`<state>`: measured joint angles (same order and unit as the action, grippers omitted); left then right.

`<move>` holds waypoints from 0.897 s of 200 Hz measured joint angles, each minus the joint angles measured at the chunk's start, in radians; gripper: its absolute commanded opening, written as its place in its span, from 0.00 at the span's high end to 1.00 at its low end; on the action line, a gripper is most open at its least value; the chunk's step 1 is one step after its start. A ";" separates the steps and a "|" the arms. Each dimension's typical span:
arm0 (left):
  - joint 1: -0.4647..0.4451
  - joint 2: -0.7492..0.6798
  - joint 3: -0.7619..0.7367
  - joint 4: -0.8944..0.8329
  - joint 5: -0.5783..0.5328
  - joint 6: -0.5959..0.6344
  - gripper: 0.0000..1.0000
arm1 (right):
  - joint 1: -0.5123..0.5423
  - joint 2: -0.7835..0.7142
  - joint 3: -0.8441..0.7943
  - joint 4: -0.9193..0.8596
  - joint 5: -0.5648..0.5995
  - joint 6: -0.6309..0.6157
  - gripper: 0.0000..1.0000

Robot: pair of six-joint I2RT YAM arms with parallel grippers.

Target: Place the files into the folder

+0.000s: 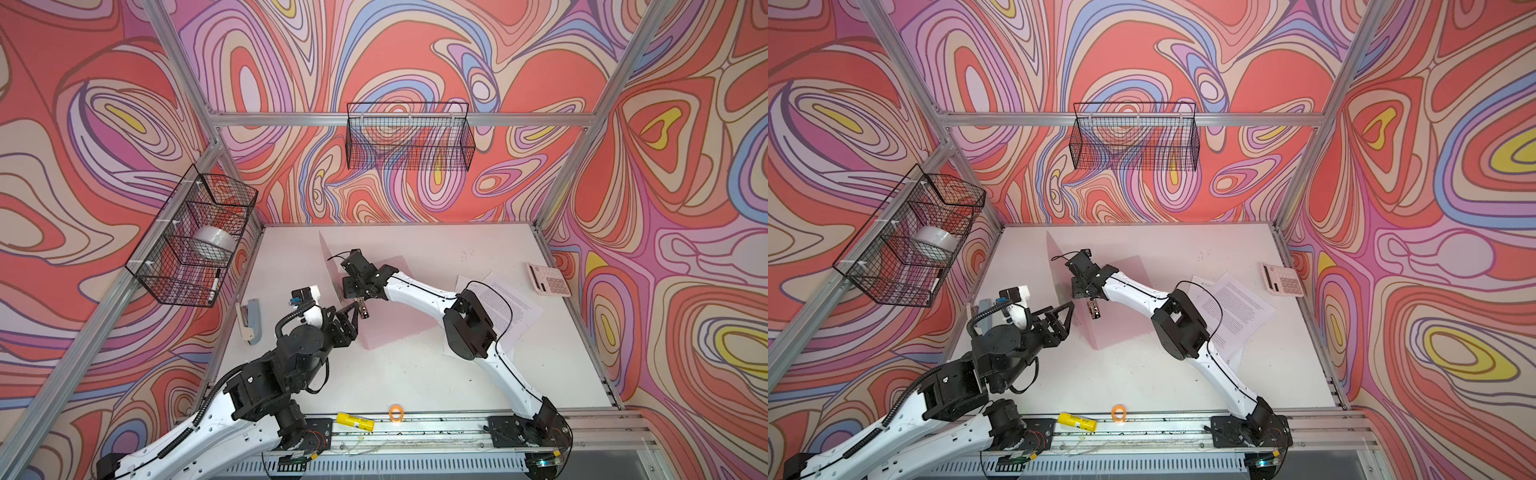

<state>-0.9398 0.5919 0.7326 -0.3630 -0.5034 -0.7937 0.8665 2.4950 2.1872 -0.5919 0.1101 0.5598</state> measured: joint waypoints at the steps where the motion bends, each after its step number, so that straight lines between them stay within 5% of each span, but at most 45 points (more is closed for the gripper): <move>1: 0.000 0.001 0.001 0.000 0.000 0.000 0.30 | 0.000 0.000 -0.001 0.000 0.000 0.000 0.40; 82: 0.000 0.039 0.156 -0.005 -0.005 0.043 0.30 | 0.009 -0.004 -0.090 0.027 0.033 0.033 0.41; 179: 0.004 0.333 0.238 0.189 0.009 0.200 0.30 | 0.085 -0.008 -0.096 0.011 0.150 0.048 0.43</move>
<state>-0.9356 0.9245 0.9707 -0.1738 -0.4946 -0.5938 0.9520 2.4874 2.0911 -0.5804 0.2604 0.6079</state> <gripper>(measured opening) 0.702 0.572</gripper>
